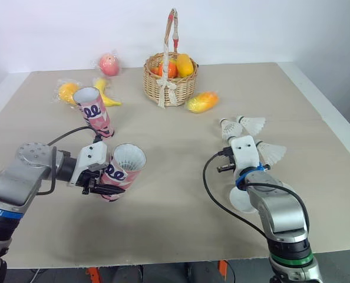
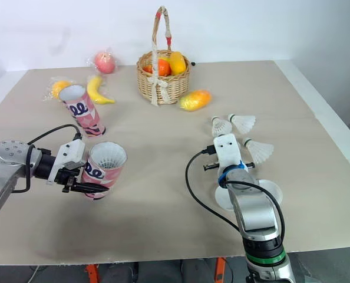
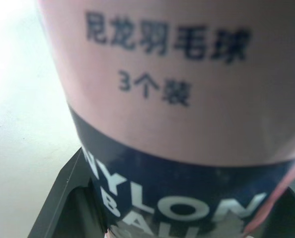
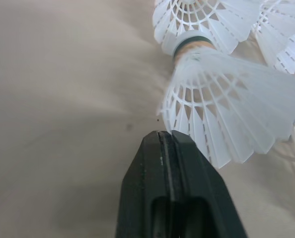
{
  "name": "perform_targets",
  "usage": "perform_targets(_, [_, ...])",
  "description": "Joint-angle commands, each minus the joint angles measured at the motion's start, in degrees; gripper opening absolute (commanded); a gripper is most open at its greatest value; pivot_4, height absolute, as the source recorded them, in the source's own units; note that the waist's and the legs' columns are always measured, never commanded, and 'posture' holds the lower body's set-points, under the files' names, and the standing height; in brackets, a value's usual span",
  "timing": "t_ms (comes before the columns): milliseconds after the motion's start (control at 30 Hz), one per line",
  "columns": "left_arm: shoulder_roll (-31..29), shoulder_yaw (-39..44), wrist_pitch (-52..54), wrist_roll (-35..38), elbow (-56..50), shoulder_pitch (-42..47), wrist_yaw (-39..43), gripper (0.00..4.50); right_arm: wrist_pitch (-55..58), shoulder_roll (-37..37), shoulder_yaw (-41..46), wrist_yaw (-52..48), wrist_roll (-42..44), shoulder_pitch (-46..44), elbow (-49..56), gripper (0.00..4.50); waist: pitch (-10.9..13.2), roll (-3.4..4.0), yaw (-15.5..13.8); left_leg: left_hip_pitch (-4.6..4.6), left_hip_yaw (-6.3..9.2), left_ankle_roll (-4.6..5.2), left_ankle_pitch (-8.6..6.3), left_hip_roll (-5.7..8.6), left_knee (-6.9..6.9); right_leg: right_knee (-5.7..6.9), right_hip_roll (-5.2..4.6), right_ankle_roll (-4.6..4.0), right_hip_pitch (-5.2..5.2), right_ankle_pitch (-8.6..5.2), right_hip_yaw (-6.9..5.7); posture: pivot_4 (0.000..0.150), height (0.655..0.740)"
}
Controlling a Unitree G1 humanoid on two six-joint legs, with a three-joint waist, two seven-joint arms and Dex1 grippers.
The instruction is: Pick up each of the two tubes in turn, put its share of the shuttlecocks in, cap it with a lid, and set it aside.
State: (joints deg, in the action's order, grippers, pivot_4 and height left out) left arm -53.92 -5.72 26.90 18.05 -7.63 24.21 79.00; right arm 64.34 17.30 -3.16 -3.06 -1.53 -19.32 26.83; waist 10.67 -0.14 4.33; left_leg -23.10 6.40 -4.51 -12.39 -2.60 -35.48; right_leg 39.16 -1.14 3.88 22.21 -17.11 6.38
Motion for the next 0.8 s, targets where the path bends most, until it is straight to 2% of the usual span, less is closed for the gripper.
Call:
perform_targets(33, [-0.49,-1.53,1.29,0.01,-0.49,-1.55,0.33,2.67,-0.2,-0.09,0.17,0.0,-0.53,0.78,3.49,0.01,0.0,0.0,0.01,0.0,0.0,0.0,0.0,0.0,0.0,0.0,0.0,0.0,0.0,0.0,0.0,0.15,0.74])
perform_targets(233, [-0.62,-1.38,1.57,0.09,-0.66,-1.51,0.45,2.67,1.31,0.97,-2.95,-1.88,-0.19,4.52,11.45,0.01,0.0,0.0,-0.01,0.0,0.01,0.0,0.0,0.0,0.04,0.0,0.0,-0.02,0.01,-0.03,-0.01,0.15,0.74])
perform_targets(333, [-0.71,-1.45,1.48,0.0,-0.36,-1.22,0.6,2.67,-3.58,5.37,-4.45,-5.76,0.0,5.81,14.36,0.01,0.0,0.0,-0.01,-0.01,0.0,0.0,0.0,0.0,0.03,0.0,-0.02,-0.02,0.01,-0.03,-0.01,0.15,0.74])
perform_targets(433, [-0.73,-1.62,1.32,-0.13,0.01,-0.87,0.78,2.67,-14.33,8.52,-5.4,-11.74,2.02,6.31,14.2,0.01,0.0,-0.01,-0.01,-0.01,0.0,0.0,0.0,0.0,0.01,0.0,-0.01,0.08,0.01,-0.08,-0.01,0.15,0.74])
perform_targets(500, [-0.77,-1.7,1.23,-0.22,0.26,-0.58,0.92,2.67,-26.18,11.95,-6.52,-17.6,2.59,4.4,12.85,0.01,0.02,0.0,0.0,0.01,0.0,0.0,0.0,0.0,0.03,0.0,0.0,0.19,0.02,-0.14,-0.01,0.15,0.74])
perform_targets(667, [-0.85,-2.13,0.79,-0.55,1.27,0.26,1.41,2.67,-50.39,16.87,-6.08,-35.94,10.06,-0.28,8.13,0.01,0.04,-0.04,0.0,0.01,-0.01,0.0,0.0,-0.03,-0.01,0.0,0.02,0.28,0.0,-0.17,-0.02,0.15,0.74])
perform_targets(800, [-0.85,-2.48,0.54,-0.69,1.79,0.84,1.64,2.67,-66.21,18.25,-8.86,-43.82,7.82,-7.39,-1.65,0.01,0.07,-0.12,0.0,0.0,-0.02,0.0,0.0,-0.03,-0.07,0.0,0.01,0.1,-0.03,-0.04,-0.03,0.15,0.74])
